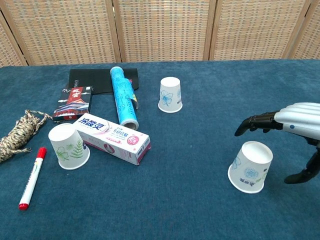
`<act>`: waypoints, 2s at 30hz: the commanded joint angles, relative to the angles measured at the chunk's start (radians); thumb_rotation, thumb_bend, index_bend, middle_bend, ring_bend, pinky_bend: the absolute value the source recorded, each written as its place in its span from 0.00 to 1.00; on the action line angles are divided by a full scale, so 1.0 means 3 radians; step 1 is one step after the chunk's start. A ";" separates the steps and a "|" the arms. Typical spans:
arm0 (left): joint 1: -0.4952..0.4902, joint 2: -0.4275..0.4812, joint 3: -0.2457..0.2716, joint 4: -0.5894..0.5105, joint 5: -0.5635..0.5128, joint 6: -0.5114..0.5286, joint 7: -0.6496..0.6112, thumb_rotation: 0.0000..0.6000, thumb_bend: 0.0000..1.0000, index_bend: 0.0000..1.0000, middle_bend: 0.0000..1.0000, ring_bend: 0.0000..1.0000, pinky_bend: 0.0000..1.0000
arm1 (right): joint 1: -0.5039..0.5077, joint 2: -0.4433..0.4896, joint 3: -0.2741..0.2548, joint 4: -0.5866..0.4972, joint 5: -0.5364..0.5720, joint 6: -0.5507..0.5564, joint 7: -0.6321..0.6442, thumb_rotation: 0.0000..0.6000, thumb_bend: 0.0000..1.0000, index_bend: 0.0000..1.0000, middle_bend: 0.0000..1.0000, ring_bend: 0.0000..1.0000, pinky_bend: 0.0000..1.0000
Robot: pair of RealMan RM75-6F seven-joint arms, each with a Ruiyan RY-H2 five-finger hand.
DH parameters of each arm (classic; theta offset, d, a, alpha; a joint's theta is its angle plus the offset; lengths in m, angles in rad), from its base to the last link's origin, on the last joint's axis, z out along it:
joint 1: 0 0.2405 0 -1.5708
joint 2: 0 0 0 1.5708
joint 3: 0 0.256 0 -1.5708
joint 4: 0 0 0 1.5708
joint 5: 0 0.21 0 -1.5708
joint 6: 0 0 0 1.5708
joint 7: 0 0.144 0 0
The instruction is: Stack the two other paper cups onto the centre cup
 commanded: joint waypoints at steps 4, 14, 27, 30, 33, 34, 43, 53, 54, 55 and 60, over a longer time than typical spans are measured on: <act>-0.0002 -0.0002 0.0000 0.0000 -0.0002 -0.0003 0.0005 1.00 0.00 0.00 0.00 0.00 0.00 | 0.0067 -0.0042 0.0004 -0.0050 0.0143 -0.0095 -0.0012 1.00 0.32 0.31 0.39 0.37 0.43; -0.0012 0.0014 0.0000 -0.0013 -0.0068 -0.0063 0.0008 1.00 0.00 0.00 0.00 0.00 0.00 | 0.0124 -0.0095 0.0047 -0.0043 0.0172 0.0056 0.0139 1.00 0.43 0.46 0.55 0.52 0.55; -0.0086 0.0026 -0.0048 -0.0052 -0.0230 -0.0223 0.0065 1.00 0.00 0.00 0.00 0.00 0.00 | 0.0787 0.0053 0.0936 -0.0250 0.1187 -0.0452 -0.0343 1.00 0.44 0.45 0.54 0.52 0.54; -0.0108 0.0037 -0.0077 -0.0050 -0.0294 -0.0263 0.0031 1.00 0.00 0.00 0.00 0.00 0.00 | 0.0999 -0.0045 0.1080 -0.0125 0.1561 -0.0638 -0.0550 1.00 0.44 0.45 0.54 0.52 0.54; -0.0121 0.0031 -0.0117 -0.0031 -0.0378 -0.0280 0.0031 1.00 0.00 0.00 0.00 0.00 0.00 | 0.1216 -0.0177 0.1173 0.0062 0.1915 -0.0797 -0.0724 1.00 0.44 0.45 0.54 0.52 0.54; -0.0126 0.0028 -0.0132 -0.0025 -0.0413 -0.0288 0.0037 1.00 0.00 0.00 0.00 0.00 0.00 | 0.1315 -0.0244 0.1203 0.0166 0.2037 -0.0868 -0.0784 1.00 0.44 0.45 0.54 0.52 0.54; -0.0151 0.0015 -0.0173 -0.0019 -0.0538 -0.0329 0.0071 1.00 0.00 0.00 0.00 0.00 0.00 | 0.1980 -0.0672 0.1271 0.0849 0.2913 -0.1103 -0.1238 1.00 0.45 0.45 0.54 0.52 0.54; -0.0181 0.0030 -0.0206 0.0018 -0.0650 -0.0408 0.0016 1.00 0.00 0.00 0.00 0.00 0.00 | 0.2284 -0.0771 0.1186 0.0970 0.3373 -0.1084 -0.1481 1.00 0.45 0.45 0.54 0.52 0.54; -0.0182 0.0031 -0.0207 0.0021 -0.0654 -0.0410 0.0013 1.00 0.00 0.00 0.00 0.00 0.00 | 0.2304 -0.0779 0.1172 0.0975 0.3407 -0.1080 -0.1496 1.00 0.45 0.44 0.54 0.52 0.54; -0.0183 0.0032 -0.0207 0.0023 -0.0657 -0.0412 0.0009 1.00 0.00 0.00 0.00 0.00 0.00 | 0.2317 -0.0785 0.1165 0.0980 0.3428 -0.1075 -0.1505 1.00 0.45 0.44 0.54 0.52 0.54; -0.0182 0.0041 -0.0210 0.0029 -0.0662 -0.0412 -0.0022 1.00 0.00 0.00 0.00 0.00 0.00 | 0.2397 -0.0853 0.1128 0.1062 0.3502 -0.0999 -0.1548 1.00 0.45 0.44 0.54 0.52 0.54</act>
